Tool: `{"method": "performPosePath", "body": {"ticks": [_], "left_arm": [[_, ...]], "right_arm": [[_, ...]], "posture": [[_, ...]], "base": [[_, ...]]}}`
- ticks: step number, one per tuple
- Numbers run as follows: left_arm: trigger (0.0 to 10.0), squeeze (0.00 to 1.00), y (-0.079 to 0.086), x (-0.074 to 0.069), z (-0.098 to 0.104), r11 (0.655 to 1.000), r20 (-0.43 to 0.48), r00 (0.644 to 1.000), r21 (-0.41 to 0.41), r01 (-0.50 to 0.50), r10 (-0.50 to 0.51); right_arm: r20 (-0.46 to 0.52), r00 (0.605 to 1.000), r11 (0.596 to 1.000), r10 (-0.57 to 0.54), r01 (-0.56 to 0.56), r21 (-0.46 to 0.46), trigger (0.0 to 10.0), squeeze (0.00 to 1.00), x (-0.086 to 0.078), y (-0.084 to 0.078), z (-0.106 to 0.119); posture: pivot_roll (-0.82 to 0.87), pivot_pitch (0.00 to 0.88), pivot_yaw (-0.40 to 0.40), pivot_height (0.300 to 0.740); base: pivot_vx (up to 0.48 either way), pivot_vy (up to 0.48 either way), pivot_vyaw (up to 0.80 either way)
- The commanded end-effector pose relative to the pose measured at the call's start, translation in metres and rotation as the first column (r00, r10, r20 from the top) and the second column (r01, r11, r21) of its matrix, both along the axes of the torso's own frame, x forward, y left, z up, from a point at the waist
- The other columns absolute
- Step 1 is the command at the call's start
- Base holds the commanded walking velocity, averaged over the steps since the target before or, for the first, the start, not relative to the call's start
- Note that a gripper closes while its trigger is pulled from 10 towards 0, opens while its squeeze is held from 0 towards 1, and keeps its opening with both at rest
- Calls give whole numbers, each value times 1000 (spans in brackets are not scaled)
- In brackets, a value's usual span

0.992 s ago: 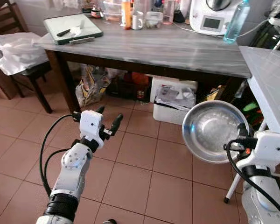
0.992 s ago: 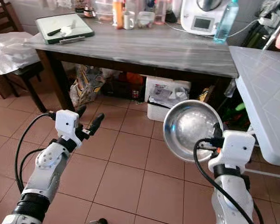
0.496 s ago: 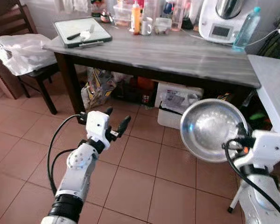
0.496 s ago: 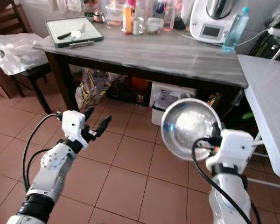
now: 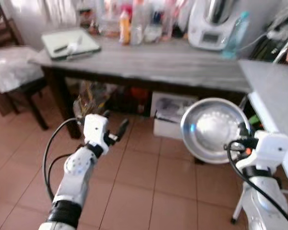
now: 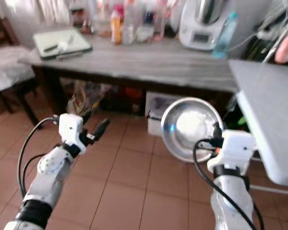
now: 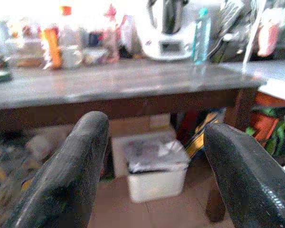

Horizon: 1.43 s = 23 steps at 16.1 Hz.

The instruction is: Setting the table

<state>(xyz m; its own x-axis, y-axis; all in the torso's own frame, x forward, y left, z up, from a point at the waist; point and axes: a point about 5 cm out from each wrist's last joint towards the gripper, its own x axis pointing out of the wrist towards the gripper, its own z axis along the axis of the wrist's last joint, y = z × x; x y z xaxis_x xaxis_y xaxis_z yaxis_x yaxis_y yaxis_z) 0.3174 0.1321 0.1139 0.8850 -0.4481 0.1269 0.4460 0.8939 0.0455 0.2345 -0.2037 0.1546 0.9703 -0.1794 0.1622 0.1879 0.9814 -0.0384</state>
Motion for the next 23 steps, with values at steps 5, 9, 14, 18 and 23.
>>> {"method": "performPosePath", "body": {"ticks": [5,9,14,18,23], "left_arm": [[10000,0,-10,-2,0,999,-6,999,9,45,-45],[10000,0,-12,-1,0,999,-8,999,13,52,-52],[10000,0,-13,-1,-2,998,-12,998,12,59,-59],[10000,0,-14,-2,-3,998,-18,998,15,66,-66],[10000,0,-17,-2,-5,997,-23,997,17,80,-80]], "right_arm": [[6,1000,1000,-25,25,-16,10000,0,-5,-5,1],[12,999,999,-30,30,-14,10000,0,-3,-5,3],[13,1000,1000,-27,27,-7,10000,0,-2,-4,2],[16,999,1000,-29,30,-9,10000,0,-2,-4,3],[18,999,999,-32,32,-8,10000,0,-2,-4,3]], "posture": [[68,48,-38,740],[68,46,-36,740],[69,44,-36,740],[67,44,-34,740],[65,43,-32,740]], "base": [[289,0,0],[292,0,0],[312,0,0],[315,0,0],[325,0,0]]}}
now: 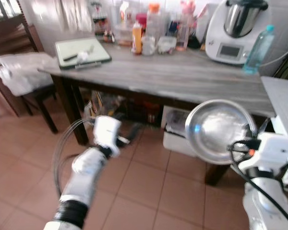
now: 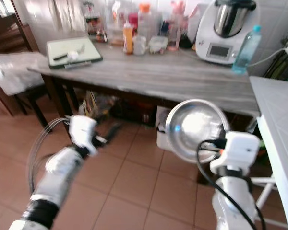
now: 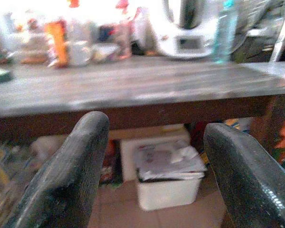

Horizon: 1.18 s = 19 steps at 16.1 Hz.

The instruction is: Setting the table

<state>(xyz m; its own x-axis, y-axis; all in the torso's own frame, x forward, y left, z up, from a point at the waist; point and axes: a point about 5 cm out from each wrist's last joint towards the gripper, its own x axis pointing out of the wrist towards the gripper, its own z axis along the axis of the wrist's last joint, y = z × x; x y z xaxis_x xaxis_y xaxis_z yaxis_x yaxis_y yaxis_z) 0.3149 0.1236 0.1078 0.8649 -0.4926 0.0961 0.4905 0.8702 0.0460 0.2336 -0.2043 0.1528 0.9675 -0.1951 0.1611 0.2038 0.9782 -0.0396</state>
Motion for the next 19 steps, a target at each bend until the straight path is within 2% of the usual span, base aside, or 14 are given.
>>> {"method": "performPosePath", "body": {"ticks": [1,6,19], "left_arm": [[10000,0,-9,0,1,999,3,999,3,35,-35],[10000,0,-10,-1,0,999,2,999,7,41,-41],[10000,0,-12,-4,-2,998,-7,998,17,55,-55]], "right_arm": [[21,1000,1000,-15,15,-7,10000,0,-1,-3,5],[13,1000,1000,-15,15,7,10000,0,0,-3,3],[2,1000,1000,-3,3,14,10000,0,0,-1,1]], "posture": [[65,45,-32,740],[67,46,-33,740],[66,49,-31,740]], "base": [[330,0,0],[329,0,0],[330,0,-499]]}}
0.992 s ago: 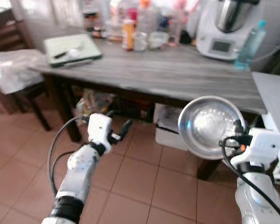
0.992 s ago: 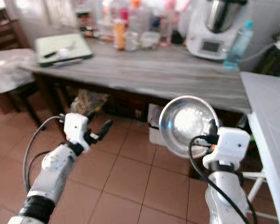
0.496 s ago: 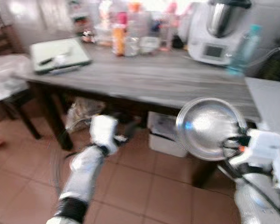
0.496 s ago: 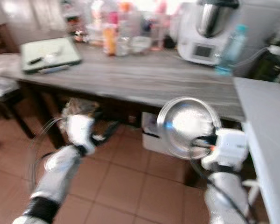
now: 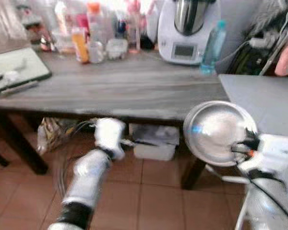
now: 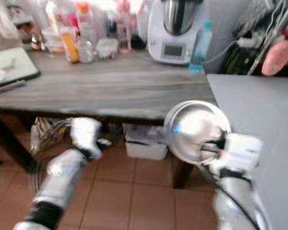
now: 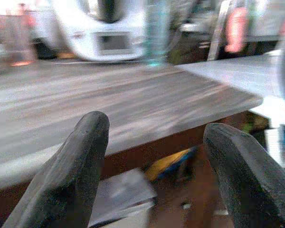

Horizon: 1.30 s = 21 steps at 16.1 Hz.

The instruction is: Setting the table

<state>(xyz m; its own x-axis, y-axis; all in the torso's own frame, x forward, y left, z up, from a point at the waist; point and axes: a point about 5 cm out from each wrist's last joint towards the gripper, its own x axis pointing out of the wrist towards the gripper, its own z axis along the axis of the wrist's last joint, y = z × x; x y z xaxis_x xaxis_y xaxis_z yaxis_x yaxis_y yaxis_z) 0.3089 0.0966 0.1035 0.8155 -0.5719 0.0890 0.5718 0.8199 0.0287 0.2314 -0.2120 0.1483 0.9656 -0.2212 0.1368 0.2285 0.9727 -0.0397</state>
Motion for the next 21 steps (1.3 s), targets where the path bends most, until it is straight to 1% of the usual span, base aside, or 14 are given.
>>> {"method": "performPosePath", "body": {"ticks": [1,4,8,9,10,14,19,21], "left_arm": [[10000,0,15,2,2,999,9,999,29,-37,37],[10000,0,15,2,1,999,8,999,30,-38,38],[10000,0,16,3,2,998,17,998,34,-56,56],[10000,0,21,5,4,995,27,995,36,-98,97],[10000,0,23,7,3,992,23,993,40,-117,116],[10000,0,27,9,6,987,38,987,38,-156,154],[10000,0,34,13,7,975,37,976,47,-215,214],[10000,0,34,13,6,977,29,978,51,-207,206]], "right_arm": [[24,999,1000,24,-24,11,10000,0,2,8,5],[25,999,1000,21,-22,14,10000,0,2,8,5],[23,999,1000,29,-29,7,10000,0,2,9,4],[19,999,999,37,-37,-4,10000,0,2,10,4],[19,999,999,47,-47,-15,10000,0,2,11,4],[24,998,998,58,-57,-19,10000,0,3,12,6],[26,998,998,64,-63,-14,10000,0,3,14,5],[28,998,998,61,-61,-12,10000,0,4,13,6]], "posture": [[67,51,-30,740],[66,51,-29,740],[67,53,-28,740],[67,53,-28,740],[68,55,-30,740],[71,56,-30,740],[74,56,-30,740],[74,55,-28,740]], "base": [[326,0,-781],[330,0,-781],[323,0,0],[0,0,0],[0,0,0],[0,0,0],[0,0,648],[0,0,0]]}}
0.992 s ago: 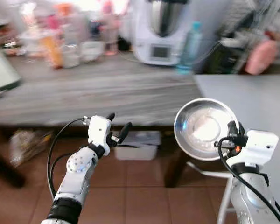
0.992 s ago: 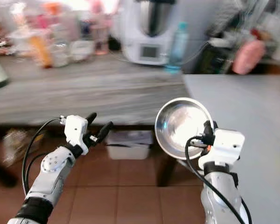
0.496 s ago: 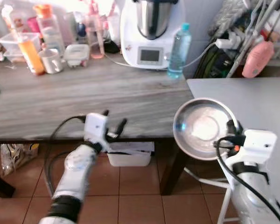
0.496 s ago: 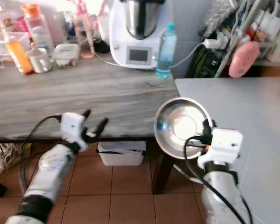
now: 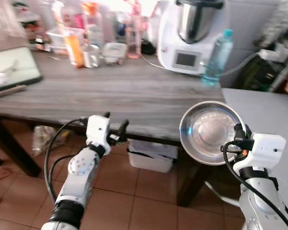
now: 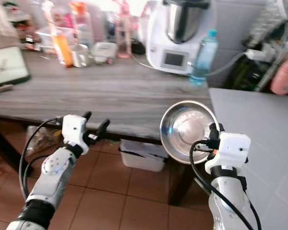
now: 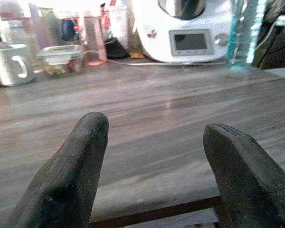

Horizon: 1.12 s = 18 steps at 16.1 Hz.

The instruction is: Setting the table

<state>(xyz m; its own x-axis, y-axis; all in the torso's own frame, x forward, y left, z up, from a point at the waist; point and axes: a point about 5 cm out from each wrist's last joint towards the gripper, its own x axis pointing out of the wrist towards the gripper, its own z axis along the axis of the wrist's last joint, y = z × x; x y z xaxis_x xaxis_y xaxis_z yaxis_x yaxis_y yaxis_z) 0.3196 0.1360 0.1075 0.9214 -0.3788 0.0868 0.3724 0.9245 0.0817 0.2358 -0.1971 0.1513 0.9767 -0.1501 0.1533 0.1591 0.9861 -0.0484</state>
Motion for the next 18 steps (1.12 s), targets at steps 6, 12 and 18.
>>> {"method": "performPosePath", "body": {"ticks": [6,12,18], "left_arm": [[10000,0,-7,3,0,999,-20,999,12,33,-32],[10000,0,-7,3,-2,999,-30,999,15,32,-32],[10000,0,-9,3,-4,999,-37,998,18,42,-41]], "right_arm": [[12,1000,1000,-17,17,5,10000,0,-2,-1,2],[19,1000,1000,-19,19,-7,10000,0,1,-6,5],[14,1000,1000,-15,15,-5,10000,0,-1,-2,3]], "posture": [[70,55,-24,740],[70,55,-26,740],[67,58,-25,740]], "base": [[0,0,0],[0,251,0],[0,315,0]]}}
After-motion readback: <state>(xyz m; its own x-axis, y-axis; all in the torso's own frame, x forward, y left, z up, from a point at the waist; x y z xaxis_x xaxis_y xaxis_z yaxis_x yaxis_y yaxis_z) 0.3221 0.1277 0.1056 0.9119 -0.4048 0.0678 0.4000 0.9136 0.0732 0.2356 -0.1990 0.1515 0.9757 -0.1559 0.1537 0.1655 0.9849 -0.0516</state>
